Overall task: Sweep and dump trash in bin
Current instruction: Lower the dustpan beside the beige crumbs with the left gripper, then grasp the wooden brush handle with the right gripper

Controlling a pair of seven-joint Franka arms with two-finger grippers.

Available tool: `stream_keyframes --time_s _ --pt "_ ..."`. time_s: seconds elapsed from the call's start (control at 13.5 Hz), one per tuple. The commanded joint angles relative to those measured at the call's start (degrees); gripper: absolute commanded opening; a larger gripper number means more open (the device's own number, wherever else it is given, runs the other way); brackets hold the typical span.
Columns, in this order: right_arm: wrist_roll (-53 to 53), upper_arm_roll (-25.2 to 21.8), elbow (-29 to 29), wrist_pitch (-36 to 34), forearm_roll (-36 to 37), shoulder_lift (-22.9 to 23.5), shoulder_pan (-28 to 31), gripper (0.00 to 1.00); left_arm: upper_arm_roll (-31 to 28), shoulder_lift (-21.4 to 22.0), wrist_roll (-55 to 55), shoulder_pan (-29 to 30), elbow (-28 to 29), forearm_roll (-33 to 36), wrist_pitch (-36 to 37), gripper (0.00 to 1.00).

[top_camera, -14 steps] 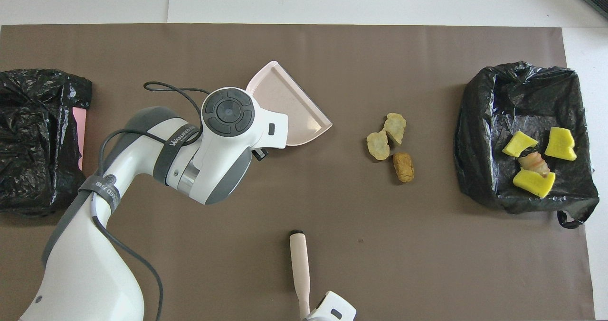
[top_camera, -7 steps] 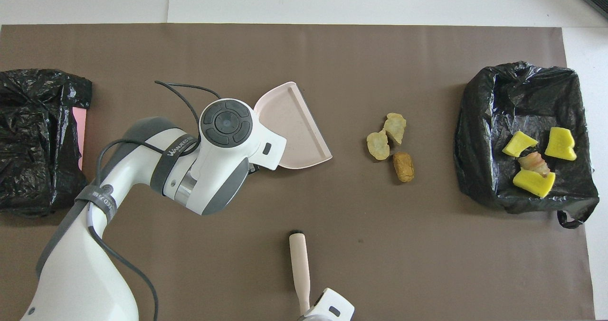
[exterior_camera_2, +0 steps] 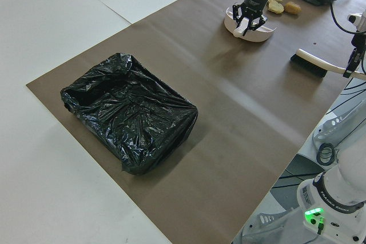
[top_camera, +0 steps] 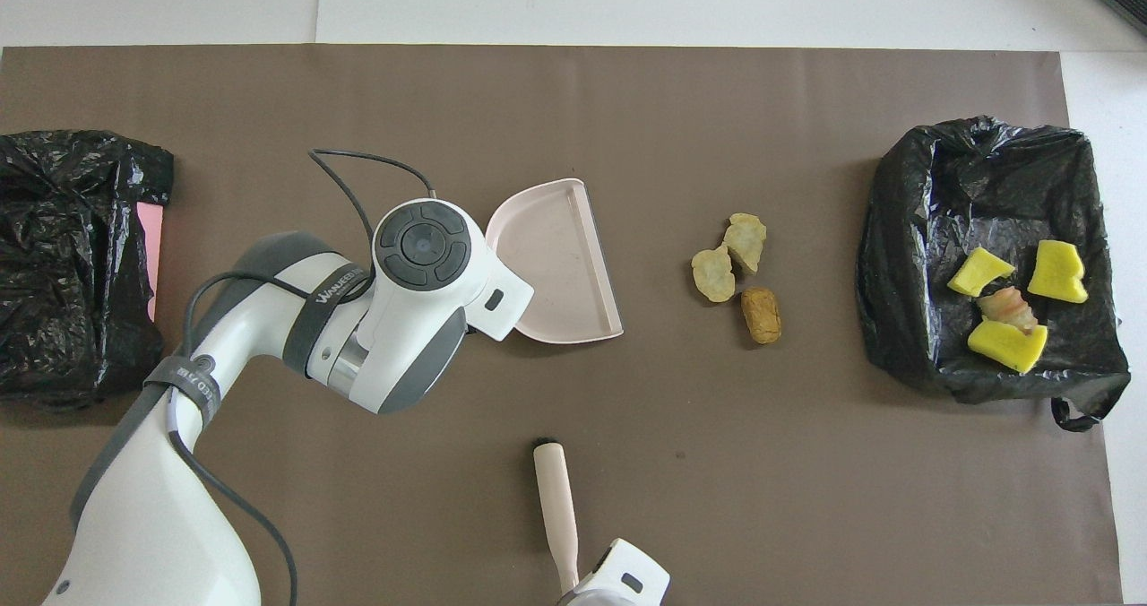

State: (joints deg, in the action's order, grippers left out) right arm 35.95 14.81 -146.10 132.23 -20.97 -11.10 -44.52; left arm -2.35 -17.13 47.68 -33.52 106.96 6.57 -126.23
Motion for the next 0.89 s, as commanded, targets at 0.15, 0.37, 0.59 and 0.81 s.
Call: stream_keyframes --time_s 0.15,0.37,0.59,0.81 --pt "-6.14 -0.49 0.73 -9.08 0.4 -8.57 7.06 0.0 -0.11 1.93 -0.75 -0.76 3.16 0.55 -1.83 0.0" --pt "-10.36 -0.49 3.45 -19.25 4.16 -13.66 15.4 0.0 -0.19 0.97 -6.43 -3.21 3.25 0.55 -1.82 0.0" --pt "-17.2 -0.05 10.73 -25.88 12.84 -11.94 29.44 0.0 -0.19 1.05 -9.01 -4.97 3.16 0.55 -1.3 0.0" --pt "-24.76 -0.22 18.9 -25.45 20.4 -2.38 39.04 0.0 -0.28 1.57 -9.36 -6.38 3.6 0.55 -0.42 0.0"
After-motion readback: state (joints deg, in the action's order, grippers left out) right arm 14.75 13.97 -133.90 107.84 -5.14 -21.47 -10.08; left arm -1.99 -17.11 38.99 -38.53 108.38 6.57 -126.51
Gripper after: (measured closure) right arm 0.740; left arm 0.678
